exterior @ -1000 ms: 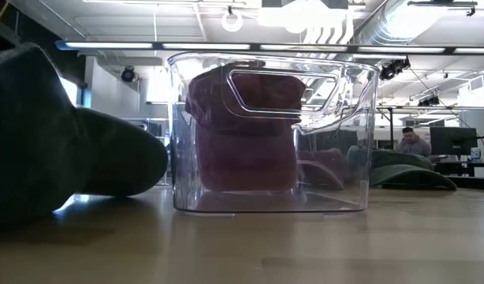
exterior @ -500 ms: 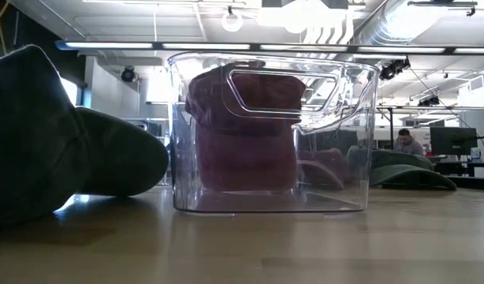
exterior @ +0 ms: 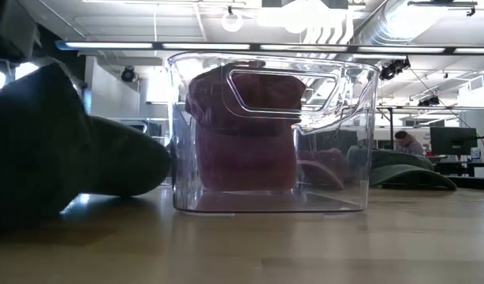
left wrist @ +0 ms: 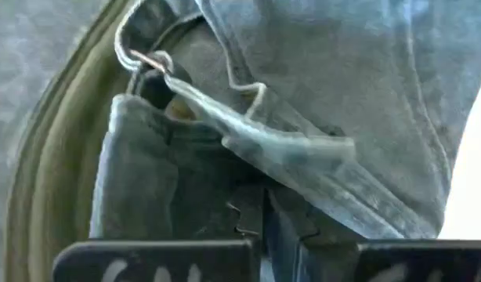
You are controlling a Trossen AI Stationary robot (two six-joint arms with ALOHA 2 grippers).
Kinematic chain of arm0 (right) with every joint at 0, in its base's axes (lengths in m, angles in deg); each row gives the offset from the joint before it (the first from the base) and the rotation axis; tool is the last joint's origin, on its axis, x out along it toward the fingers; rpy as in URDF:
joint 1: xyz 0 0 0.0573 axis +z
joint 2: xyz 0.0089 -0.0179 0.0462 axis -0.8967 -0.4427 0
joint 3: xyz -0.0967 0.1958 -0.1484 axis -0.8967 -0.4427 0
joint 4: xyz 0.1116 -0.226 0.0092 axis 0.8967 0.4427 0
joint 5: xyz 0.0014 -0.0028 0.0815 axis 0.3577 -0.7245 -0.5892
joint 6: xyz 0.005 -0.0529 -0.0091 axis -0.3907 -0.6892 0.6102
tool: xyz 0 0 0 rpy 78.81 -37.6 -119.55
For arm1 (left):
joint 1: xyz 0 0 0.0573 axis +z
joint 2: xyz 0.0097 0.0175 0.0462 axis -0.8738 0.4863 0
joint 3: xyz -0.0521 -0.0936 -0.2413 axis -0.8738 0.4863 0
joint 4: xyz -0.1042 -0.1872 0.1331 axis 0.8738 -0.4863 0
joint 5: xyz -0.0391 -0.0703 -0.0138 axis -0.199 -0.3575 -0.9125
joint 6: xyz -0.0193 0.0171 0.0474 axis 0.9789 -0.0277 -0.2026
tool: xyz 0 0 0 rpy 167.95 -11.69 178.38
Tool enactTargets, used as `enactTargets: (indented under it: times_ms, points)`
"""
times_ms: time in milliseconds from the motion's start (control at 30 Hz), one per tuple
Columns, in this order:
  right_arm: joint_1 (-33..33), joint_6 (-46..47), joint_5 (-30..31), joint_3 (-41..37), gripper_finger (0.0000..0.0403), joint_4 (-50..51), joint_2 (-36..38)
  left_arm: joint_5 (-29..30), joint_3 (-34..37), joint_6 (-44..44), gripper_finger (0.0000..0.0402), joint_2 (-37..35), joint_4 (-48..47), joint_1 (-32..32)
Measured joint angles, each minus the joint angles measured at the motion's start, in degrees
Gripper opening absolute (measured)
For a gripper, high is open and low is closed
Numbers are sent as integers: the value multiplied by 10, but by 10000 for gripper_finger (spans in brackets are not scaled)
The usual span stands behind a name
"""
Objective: Pick & Place hat
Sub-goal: Put the bottom black cap into the top transparent bin
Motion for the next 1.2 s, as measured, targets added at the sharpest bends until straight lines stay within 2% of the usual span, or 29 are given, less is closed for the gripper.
enactTargets:
  times_ms: [100,200,300,400,500,567,733,933,1067,1200]
  points:
    - [1,0,8,0,209,0,0,-59,-26,-2,1,-9,-75,10]
    - [3,-17,5,0,209,1,0,-96,-84,11,1,-11,-172,7]
    - [4,-54,4,0,209,0,0,-92,-147,48,1,-11,-279,-15]
    - [3,-97,4,2,209,-8,0,-67,-191,77,1,-13,-332,-44]
    - [3,-145,-2,18,209,-1,-7,16,-190,108,1,-11,-331,-74]
    - [0,-176,-2,27,208,8,-18,38,-175,130,1,-12,-321,-94]
    - [-26,-208,-38,71,208,40,-83,94,-104,128,1,-11,-198,-125]
    - [-48,-240,-26,170,206,109,-150,130,-60,153,1,-11,-158,-136]
    - [-52,-235,-72,227,203,215,-170,145,-56,159,1,-11,-156,-136]
    - [-56,-243,-95,234,172,231,-172,147,-56,162,1,-11,-160,-136]
